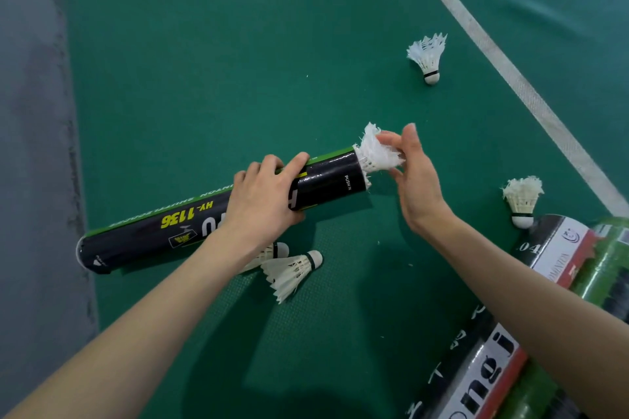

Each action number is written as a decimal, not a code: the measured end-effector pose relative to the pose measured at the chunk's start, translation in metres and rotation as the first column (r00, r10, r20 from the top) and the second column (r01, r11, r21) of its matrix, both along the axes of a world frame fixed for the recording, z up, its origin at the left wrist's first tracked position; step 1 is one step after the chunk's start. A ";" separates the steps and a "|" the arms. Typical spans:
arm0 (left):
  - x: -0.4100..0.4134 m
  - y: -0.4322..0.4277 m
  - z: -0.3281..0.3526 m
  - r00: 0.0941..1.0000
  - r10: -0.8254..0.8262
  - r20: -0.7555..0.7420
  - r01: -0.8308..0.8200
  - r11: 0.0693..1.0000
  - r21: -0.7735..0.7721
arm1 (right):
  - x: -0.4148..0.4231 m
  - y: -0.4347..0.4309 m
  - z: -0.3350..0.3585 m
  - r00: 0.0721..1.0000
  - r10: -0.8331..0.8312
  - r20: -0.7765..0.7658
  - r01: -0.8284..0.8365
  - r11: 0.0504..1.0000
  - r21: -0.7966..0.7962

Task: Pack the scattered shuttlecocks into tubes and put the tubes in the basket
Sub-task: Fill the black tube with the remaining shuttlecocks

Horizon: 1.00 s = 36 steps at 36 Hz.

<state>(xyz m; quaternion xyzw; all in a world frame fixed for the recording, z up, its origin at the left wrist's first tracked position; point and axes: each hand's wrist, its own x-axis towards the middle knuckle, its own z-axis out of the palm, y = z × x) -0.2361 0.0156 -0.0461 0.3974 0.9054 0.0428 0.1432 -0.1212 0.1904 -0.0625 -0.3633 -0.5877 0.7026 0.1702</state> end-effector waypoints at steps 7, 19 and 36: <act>0.001 -0.002 0.003 1.000 0.003 -0.021 -0.002 0.999 0.033 | 0.000 0.006 0.004 0.991 0.122 0.058 -0.132 0.969 0.209; 0.006 0.002 0.009 0.997 0.048 -0.065 -0.038 0.988 0.151 | -0.007 -0.008 -0.001 0.990 0.141 0.002 -0.140 0.983 -0.119; -0.021 -0.029 -0.013 0.987 0.036 -0.158 -0.060 0.987 -0.150 | -0.003 -0.046 -0.018 0.893 0.322 0.315 -0.385 0.908 0.165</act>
